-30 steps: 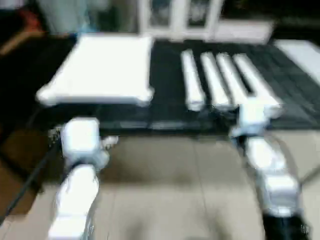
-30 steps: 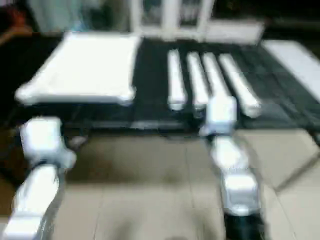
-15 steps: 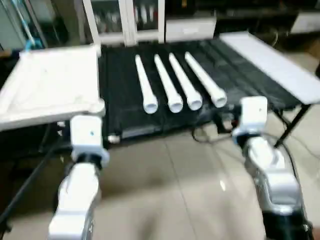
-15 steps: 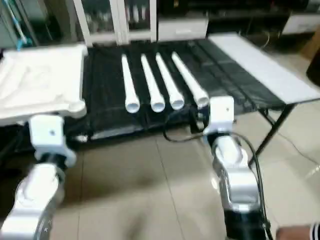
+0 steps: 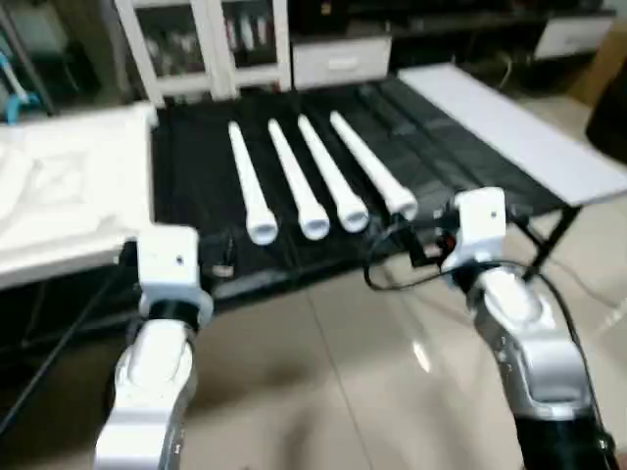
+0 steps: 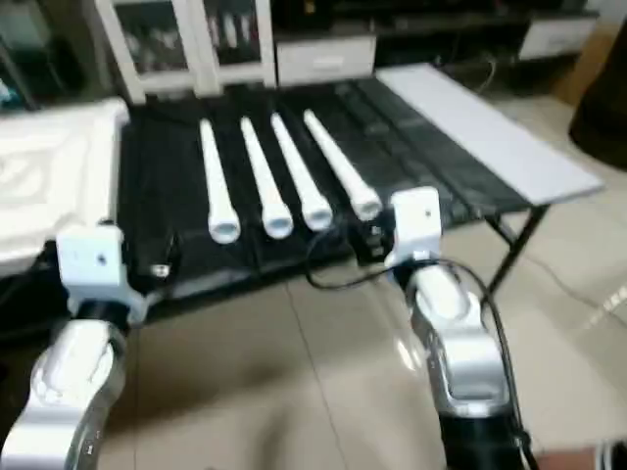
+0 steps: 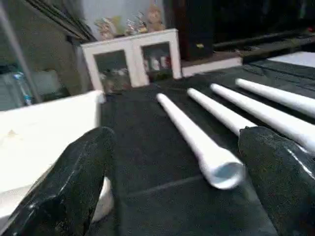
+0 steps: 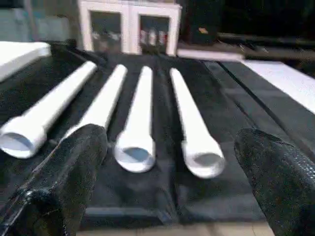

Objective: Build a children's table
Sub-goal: Move to table

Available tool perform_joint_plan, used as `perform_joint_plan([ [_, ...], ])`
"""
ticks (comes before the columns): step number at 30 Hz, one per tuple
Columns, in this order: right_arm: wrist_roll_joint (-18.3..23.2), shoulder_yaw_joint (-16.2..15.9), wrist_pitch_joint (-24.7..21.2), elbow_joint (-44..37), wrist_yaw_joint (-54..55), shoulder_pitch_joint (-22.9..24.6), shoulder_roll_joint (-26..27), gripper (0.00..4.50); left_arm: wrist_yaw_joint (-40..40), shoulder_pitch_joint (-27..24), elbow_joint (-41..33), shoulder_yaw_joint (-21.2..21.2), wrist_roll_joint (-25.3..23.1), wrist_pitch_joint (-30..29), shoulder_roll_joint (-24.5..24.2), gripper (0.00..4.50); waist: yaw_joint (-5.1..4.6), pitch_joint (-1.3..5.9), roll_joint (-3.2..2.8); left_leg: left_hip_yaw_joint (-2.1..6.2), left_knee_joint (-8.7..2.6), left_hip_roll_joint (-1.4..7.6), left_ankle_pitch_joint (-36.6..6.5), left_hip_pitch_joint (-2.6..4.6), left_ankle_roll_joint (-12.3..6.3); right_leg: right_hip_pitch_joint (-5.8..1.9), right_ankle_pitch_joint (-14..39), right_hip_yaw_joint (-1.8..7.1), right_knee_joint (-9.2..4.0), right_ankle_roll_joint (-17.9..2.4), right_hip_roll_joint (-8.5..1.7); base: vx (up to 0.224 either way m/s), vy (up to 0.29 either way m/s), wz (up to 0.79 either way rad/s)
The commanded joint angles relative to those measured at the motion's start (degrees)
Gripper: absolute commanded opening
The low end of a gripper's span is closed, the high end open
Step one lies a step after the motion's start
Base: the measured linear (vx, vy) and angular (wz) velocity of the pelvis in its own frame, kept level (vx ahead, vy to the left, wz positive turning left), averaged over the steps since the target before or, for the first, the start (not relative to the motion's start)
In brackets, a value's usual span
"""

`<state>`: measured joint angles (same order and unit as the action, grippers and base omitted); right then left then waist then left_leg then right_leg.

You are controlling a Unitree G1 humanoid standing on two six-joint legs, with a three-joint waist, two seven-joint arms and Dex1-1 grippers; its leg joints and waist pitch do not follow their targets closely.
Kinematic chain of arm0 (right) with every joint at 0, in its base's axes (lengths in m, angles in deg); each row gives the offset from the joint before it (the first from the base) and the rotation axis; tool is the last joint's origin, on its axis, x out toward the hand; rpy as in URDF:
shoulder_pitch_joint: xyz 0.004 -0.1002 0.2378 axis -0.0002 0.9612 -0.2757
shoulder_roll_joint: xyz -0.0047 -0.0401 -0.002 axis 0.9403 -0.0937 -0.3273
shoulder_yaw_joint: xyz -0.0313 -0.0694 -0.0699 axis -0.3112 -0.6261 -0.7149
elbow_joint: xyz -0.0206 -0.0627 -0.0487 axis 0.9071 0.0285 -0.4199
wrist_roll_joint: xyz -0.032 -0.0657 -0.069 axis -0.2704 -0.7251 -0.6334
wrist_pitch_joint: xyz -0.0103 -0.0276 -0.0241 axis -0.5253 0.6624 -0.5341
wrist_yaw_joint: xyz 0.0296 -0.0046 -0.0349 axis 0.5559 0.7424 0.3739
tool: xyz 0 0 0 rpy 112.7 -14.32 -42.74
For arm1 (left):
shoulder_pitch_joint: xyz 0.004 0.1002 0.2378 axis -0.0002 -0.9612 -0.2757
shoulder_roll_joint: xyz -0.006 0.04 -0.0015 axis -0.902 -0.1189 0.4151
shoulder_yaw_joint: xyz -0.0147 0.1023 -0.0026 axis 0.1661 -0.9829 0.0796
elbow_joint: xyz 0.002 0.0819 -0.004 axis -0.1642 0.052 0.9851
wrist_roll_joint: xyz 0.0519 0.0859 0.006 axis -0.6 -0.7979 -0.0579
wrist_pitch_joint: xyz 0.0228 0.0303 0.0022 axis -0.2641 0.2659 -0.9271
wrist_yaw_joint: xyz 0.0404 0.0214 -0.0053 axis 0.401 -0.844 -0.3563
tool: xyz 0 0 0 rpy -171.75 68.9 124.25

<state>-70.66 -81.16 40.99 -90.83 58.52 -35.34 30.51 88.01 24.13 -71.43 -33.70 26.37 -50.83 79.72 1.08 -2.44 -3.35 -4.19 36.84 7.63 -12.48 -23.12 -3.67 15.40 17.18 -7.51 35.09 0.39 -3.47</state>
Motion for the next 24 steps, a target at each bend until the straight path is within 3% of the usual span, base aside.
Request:
perform_joint_plan([
  [1,-0.6,-2.21,-0.04,-0.6,-0.76,-0.78,0.26,4.46,0.2,0.46,-0.82,1.3,-0.54,-0.99,-0.62,4.5,-0.14,2.21,-0.92,1.93,-5.15,1.57,-8.64,-1.5,-5.9,-4.58,19.18,0.19,-6.86,-5.65,-4.33,0.11,0.077,0.54],
  [2,-0.56,-2.43,0.01,-0.6,-0.8,-0.7,0.18,4.46,-0.02,0.56,-0.96,1.12,-0.82,-1.05,-0.87,4.5,-1.62,2.7,-1.92,6.15,-7.11,2.63,-13.93,4.3,-8.94,-1.47,14.68,-0.84,-3.19,-6.0,-0.45,0.138,0.057,0.63],
  [3,-0.28,-2.44,-0.05,-0.75,-0.93,-0.56,0.29,4.46,-0.22,0.66,-1.11,0.78,-1.15,-1.16,-1.08,4.5,-3.67,3.2,-2.65,11.53,-7.27,4.09,-14.08,8.92,-16.18,3.26,10.7,0.79,2.71,-4.68,2.04,0.138,0.057,0.63],
  [4,-0.27,-2.44,-0.02,-0.83,-0.9,-0.53,0.32,4.46,-0.24,0.75,-1.13,0.6,-1.3,-1.26,-1.09,4.5,-3.82,3.43,-2.21,13.25,-7.19,4.47,-11.54,9.45,-19.38,4.32,9.99,1.88,4.35,-3.12,2.12,0.13,0.056,0.62],
  [5,-0.26,-2.41,0.0,-0.87,-0.93,-0.53,0.3,4.46,-0.18,0.83,-1.06,0.5,-1.29,-1.29,-1.01,4.5,-3.38,2.62,-0.82,14.66,-7.22,3.74,-5.94,8.0,-22.85,6.51,7.12,5.03,6.29,0.13,1.08,0.082,0.034,0.64],
  [6,-0.26,-2.41,0.0,-0.87,-0.93,-0.53,0.3,4.46,-0.18,0.83,-1.06,0.5,-1.29,-1.29,-1.01,4.5,-3.3,2.75,-0.68,14.65,-7.54,2.15,-5.71,7.48,-22.08,6.61,5.31,5.46,6.42,0.76,1.14,0.082,0.034,0.64],
  [7,-0.22,-2.37,0.02,-0.86,-1.0,-0.52,0.34,4.46,-0.06,0.89,-0.83,0.39,-1.29,-1.22,-0.91,4.5,-3.29,2.61,0.09,14.38,-7.77,0.89,-6.7,6.44,-20.43,6.35,3.21,6.47,5.36,0.97,0.74,0.047,0.015,0.62],
  [8,-0.16,-2.35,-0.01,-0.93,-1.09,-0.47,0.41,4.46,0.02,0.98,-0.64,0.31,-1.26,-1.19,-0.84,4.5,-1.88,1.67,2.31,11.67,-7.26,-3.51,-13.5,1.92,-11.84,3.04,2.24,10.1,-1.71,2.01,-3.35,0.03,-0.017,0.75],
  [9,0.15,-2.61,-0.08,-1.24,-1.54,-0.32,0.48,4.46,0.11,1.12,-0.46,0.24,-1.24,-1.2,-0.79,4.5,0.12,1.36,3.65,5.16,3.11,-3.58,-13.82,-2.04,-7.77,-1.98,6.32,13.91,-8.42,0.48,-14.15,0.03,-0.017,0.75],
  [10,0.33,-2.83,-0.1,-1.43,-1.8,-0.24,0.46,4.46,0.12,1.17,-0.47,0.25,-1.23,-1.24,-0.8,4.5,0.17,1.78,2.92,4.44,6.28,-1.4,-11.75,-2.61,-5.07,-3.27,9.19,13.41,-8.97,0.62,-17.38,0.053,-0.002,0.64],
  [11,0.5,-3.11,-0.09,-1.55,-1.98,-0.2,0.39,4.46,0.13,1.22,-0.5,0.31,-1.2,-1.28,-0.81,4.5,0.01,1.93,3.39,3.16,6.48,-0.32,-7.13,-3.9,-0.56,-4.05,12.87,8.83,-8.47,0.9,-15.32,0.078,0.04,0.37],
  [12,0.58,-3.32,-0.08,-1.53,-2.05,-0.26,0.41,4.46,0.12,1.36,-0.47,0.4,-1.16,-1.34,-0.85,4.5,0.42,1.61,2.72,2.45,4.98,-0.03,-4.92,-3.02,0.25,-3.73,15.29,6.09,-9.01,-1.31,-13.76,0.078,0.04,0.37],
  [13,0.72,-3.5,-0.04,-1.46,-2.21,-0.34,0.47,4.46,0.09,1.45,-0.47,0.49,-1.15,-1.37,-0.91,4.5,0.54,1.94,1.99,0.9,1.59,0.8,-2.39,-2.21,-1.85,-4.87,18.43,2.16,-9.18,-7.25,-10.82,0.085,0.057,0.54],
  [14,0.82,-3.71,0.11,-1.44,-2.46,-0.47,0.72,4.46,-0.03,1.52,-0.59,0.74,-1.09,-1.55,-0.94,4.5,0.02,2.33,-0.14,0.7,-2.18,1.24,-1.24,0.15,-4.31,-5.4,17.59,-1.22,-8.1,-10.22,-6.58,0.11,0.113,0.83],
  [15,0.77,-3.79,0.23,-1.48,-2.45,-0.53,0.82,4.46,-0.07,1.54,-0.67,0.85,-1.05,-1.64,-0.95,4.5,-2.04,2.94,-2.3,5.65,-5.43,2.66,-7.17,6.86,-11.45,0.28,11.49,-2.43,-1.13,-8.34,1.15,0.11,0.113,0.83],
  [16,0.65,-3.87,0.41,-1.5,-2.37,-0.57,0.85,4.46,-0.09,1.55,-0.69,0.91,-1.06,-1.66,-0.95,4.5,-4.58,3.39,-2.47,8.74,-6.07,5.81,-8.15,9.2,-16.19,3.2,10.28,-0.53,2.91,-6.68,1.73,0.142,0.099,0.7],
  [17,0.72,-3.63,0.42,-1.49,-1.98,-0.54,1.12,4.46,-0.13,1.56,-0.68,0.94,-1.05,-1.65,-0.93,4.5,-4.39,4.0,-2.45,11.4,-5.18,6.9,0.19,9.75,-22.81,5.51,9.08,1.88,6.03,-3.24,1.07,0.134,0.05,0.4],
  [18,0.78,-3.44,0.41,-1.47,-1.71,-0.5,1.32,4.46,-0.16,1.56,-0.66,0.96,-1.05,-1.64,-0.91,4.5,-4.59,4.16,-2.22,10.0,-4.54,9.13,4.4,10.4,-22.42,7.53,7.49,3.6,6.42,-1.85,-0.32,0.134,0.05,0.4],
  [19,0.35,-2.9,-0.32,-1.06,-0.58,-0.73,1.44,4.46,-0.28,1.62,-0.22,0.79,-1.14,-1.48,-0.74,4.5,-3.06,3.26,-1.59,7.92,-5.49,8.57,6.21,7.9,-19.68,7.56,3.63,4.17,7.64,1.28,-0.66,0.099,0.069,0.25],
  [20,-0.36,-2.35,-0.97,-0.43,0.57,-0.99,1.23,4.46,-0.41,1.68,0.55,0.23,-1.24,-1.34,-0.55,4.5,-2.66,3.05,-0.08,6.59,-6.87,8.2,1.58,6.78,-17.61,7.6,-1.37,5.06,7.03,2.64,-1.31,0.061,0.05,0.13],
  [21,-0.89,-2.1,-1.09,0.0,1.06,-1.11,0.89,4.46,-0.49,1.69,1.14,-0.33,-1.27,-1.29,-0.47,4.5,-1.83,2.2,1.53,4.07,-7.47,6.16,-7.96,5.26,-14.36,6.77,-5.36,6.37,3.24,0.83,-2.24,0.061,0.05,0.13],
  [22,-0.94,-2.02,-1.05,0.05,1.13,-1.11,0.84,4.46,-0.5,1.69,1.23,-0.46,-1.25,-1.27,-0.43,4.5,-1.36,1.96,3.06,2.79,-6.1,3.93,-14.26,4.44,-11.72,5.67,-3.05,8.7,-1.59,-0.79,-4.44,0.058,-0.016,0.26],
  [23,-0.83,-1.1,-0.84,0.13,1.54,-1.05,0.65,4.46,-0.64,1.8,1.78,-1.41,-1.16,-1.25,-0.1,4.5,1.0,1.96,3.6,-0.66,2.82,-0.39,-11.67,1.82,-4.0,0.25,23.01,15.34,-7.32,-9.64,-11.26,0.07,-0.017,0.2],
  [24,-0.62,-0.8,-0.85,0.05,1.54,-1.01,0.67,4.46,-0.67,1.86,1.86,-1.64,-1.17,-1.32,-0.04,4.5,1.41,2.16,3.58,-0.02,3.61,0.25,-8.11,-0.02,-2.46,-1.3,26.05,15.54,-7.07,-11.19,-11.41,0.07,-0.017,0.2],
])
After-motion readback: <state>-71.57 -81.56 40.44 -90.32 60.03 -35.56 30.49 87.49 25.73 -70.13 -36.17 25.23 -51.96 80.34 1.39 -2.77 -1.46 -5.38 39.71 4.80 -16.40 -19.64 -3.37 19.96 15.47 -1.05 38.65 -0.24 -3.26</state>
